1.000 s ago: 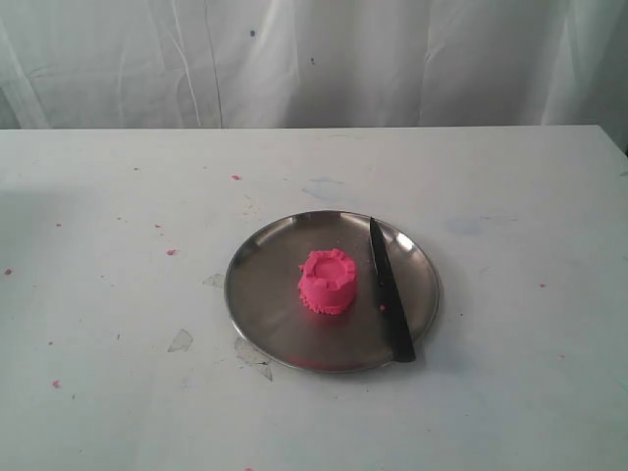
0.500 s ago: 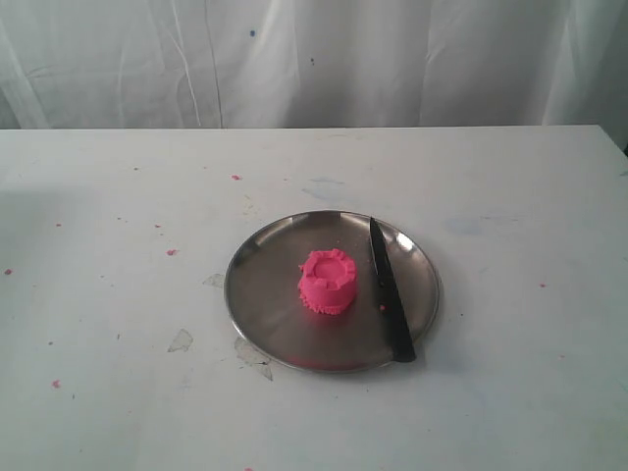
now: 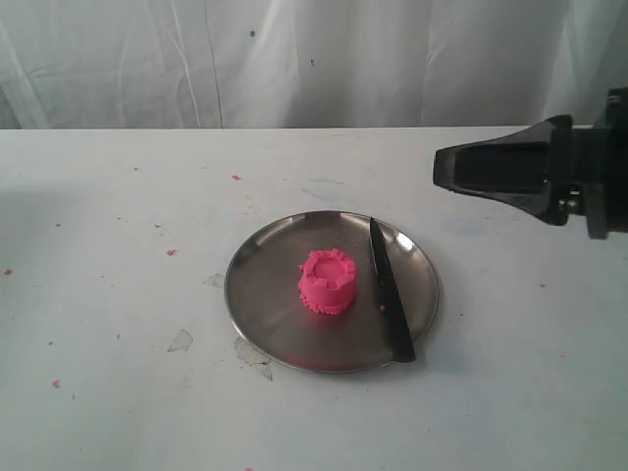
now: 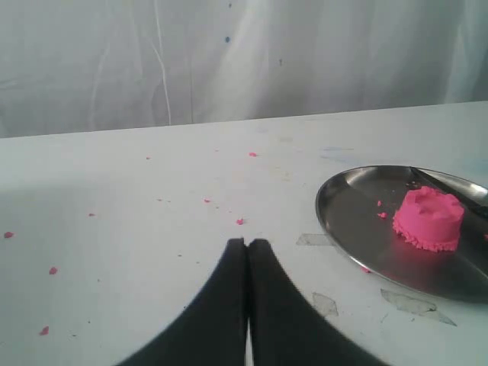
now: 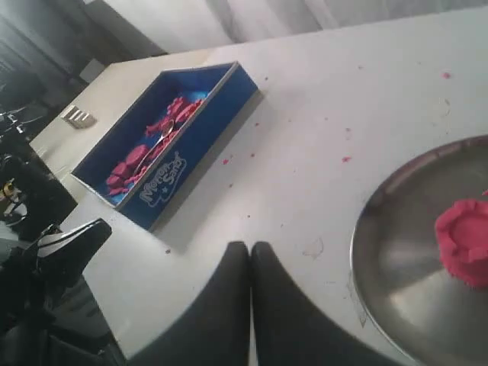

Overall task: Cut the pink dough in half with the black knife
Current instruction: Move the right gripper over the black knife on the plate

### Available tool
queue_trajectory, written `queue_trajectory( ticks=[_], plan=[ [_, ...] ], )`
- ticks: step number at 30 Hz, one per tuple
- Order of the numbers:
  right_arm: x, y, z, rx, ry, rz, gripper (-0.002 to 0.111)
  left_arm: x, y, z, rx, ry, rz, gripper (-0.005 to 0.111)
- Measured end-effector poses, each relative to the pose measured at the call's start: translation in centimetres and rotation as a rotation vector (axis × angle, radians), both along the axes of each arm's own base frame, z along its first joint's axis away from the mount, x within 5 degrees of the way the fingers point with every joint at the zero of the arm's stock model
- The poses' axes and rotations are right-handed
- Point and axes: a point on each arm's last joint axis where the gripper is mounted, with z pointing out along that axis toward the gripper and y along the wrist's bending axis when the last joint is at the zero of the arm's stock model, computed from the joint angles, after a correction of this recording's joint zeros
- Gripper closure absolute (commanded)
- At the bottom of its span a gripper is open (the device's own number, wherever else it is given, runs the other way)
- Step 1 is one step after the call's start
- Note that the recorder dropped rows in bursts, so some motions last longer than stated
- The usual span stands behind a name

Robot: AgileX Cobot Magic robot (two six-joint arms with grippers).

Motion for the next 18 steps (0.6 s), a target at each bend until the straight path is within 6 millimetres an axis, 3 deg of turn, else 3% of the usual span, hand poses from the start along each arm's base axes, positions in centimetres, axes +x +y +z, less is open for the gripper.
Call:
queue_trajectory(
  ticks=[11, 18],
  plan=[
    [3.6, -0.1, -3.7, -0.050, 0.111, -0.002, 0.069, 0.0, 0.0, 0.0, 0.000, 0.000, 0.000, 0.107],
    [7.0, -0.9, -7.9, -0.170, 0.170, -0.105, 0.067, 0.0, 0.0, 0.0, 0.000, 0.000, 0.000, 0.107]
  ],
)
